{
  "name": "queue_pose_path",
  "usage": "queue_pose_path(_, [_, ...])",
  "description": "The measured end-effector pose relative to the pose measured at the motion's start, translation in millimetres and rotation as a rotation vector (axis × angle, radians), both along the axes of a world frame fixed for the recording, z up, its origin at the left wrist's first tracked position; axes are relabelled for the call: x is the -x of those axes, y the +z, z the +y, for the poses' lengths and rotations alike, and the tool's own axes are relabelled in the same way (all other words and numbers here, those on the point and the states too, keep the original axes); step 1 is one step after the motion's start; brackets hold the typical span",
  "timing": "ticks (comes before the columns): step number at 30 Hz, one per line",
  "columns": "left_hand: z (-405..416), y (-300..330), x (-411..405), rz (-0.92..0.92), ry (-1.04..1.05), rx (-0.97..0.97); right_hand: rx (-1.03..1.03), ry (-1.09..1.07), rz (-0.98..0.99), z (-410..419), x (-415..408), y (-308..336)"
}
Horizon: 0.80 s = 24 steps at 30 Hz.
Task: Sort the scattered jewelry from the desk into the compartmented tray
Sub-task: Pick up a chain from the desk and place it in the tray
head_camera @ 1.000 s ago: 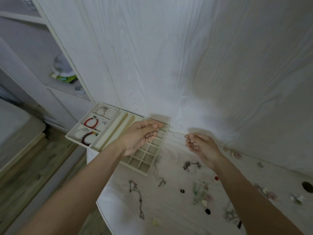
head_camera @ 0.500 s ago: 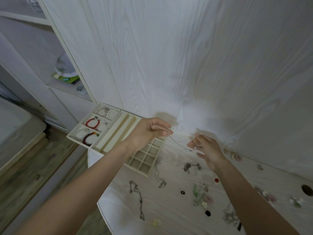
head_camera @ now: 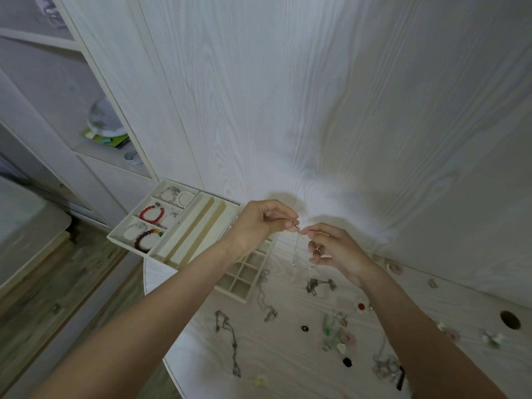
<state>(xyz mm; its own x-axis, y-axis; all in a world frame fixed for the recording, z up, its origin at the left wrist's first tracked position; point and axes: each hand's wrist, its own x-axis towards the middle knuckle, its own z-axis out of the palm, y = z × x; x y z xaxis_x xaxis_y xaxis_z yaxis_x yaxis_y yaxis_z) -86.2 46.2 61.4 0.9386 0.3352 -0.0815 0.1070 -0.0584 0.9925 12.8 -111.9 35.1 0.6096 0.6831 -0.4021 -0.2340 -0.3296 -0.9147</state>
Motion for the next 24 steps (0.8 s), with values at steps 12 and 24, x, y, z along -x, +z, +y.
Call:
queue_pose_path(12, [5.2,0.6,-1.3,0.044,0.056,-0.121,-0.042,0.135,-0.147,18.2,1.2,16.6])
queue_pose_path(24, [5.6,14.7,-3.1,0.028,-0.034,-0.201,-0.08,0.027,-0.308,21.4,-0.2,35.6])
